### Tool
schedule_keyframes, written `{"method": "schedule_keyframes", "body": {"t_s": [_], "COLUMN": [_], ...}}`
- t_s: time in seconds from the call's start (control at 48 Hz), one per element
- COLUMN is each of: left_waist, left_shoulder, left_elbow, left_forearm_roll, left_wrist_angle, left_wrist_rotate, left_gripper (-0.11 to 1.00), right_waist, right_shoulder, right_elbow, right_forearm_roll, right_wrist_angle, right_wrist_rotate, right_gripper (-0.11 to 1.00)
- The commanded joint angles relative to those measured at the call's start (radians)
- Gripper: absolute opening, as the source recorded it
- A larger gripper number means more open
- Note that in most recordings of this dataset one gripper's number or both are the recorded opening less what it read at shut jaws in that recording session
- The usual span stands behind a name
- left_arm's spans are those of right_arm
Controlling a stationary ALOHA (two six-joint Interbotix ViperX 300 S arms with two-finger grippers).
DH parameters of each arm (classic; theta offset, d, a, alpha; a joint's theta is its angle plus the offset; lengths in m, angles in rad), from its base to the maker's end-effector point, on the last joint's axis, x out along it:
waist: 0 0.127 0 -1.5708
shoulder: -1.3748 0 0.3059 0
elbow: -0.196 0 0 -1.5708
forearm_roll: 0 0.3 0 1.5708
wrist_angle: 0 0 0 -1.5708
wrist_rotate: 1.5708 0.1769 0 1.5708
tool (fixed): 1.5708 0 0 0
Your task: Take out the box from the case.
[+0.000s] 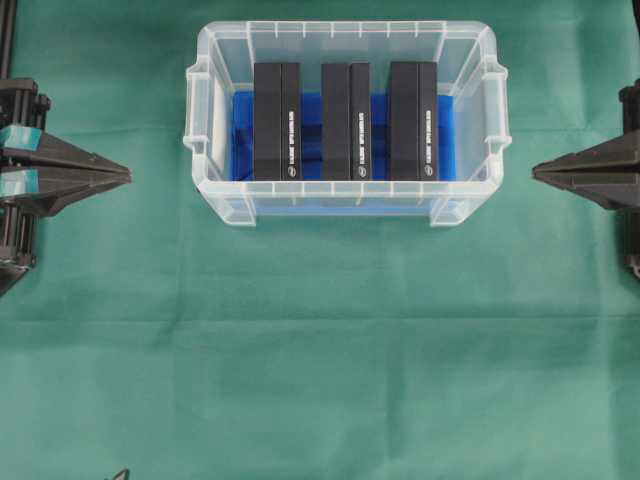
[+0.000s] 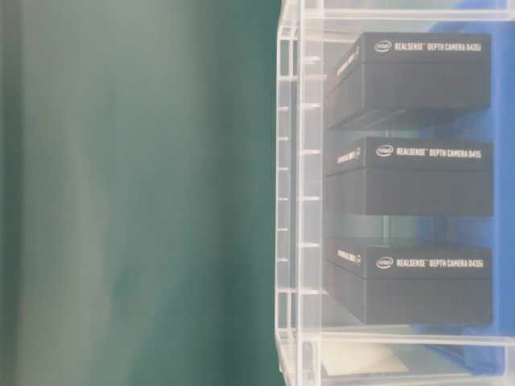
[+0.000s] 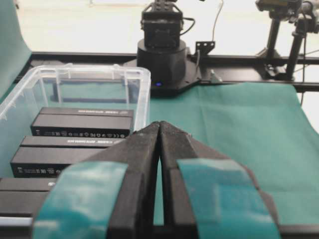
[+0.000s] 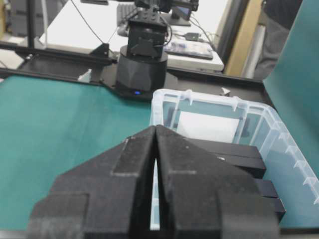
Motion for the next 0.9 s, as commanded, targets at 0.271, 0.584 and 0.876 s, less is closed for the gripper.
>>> {"method": "schedule_keyframes", "body": {"t_s": [0.271,0.584,0.876], "left_waist": [0.005,-0.025,-0.044], "left_shoulder": [-0.031,-0.017,0.026], "left_elbow": [-0.153,-0.350,-0.433], "left_forearm_roll": [0.032,0.034,0.034], "left_wrist_angle": [0.144,0.353,0.423], "left_wrist_rotate": [-0.005,-0.003,-0.005], "left_gripper": [0.01,0.01,0.01], "right_waist": [0.000,0.003,0.003], "right_shoulder": [0.005,0.025,0.029], "right_elbow": [-0.218,-0.416,-0.433], "right_forearm_roll": [-0.003,-0.003,-0.005], "right_wrist_angle": [0.287,0.482,0.492], "right_wrist_rotate": [0.005,0.006,0.009], "right_gripper": [0.02,0.02,0.02]}}
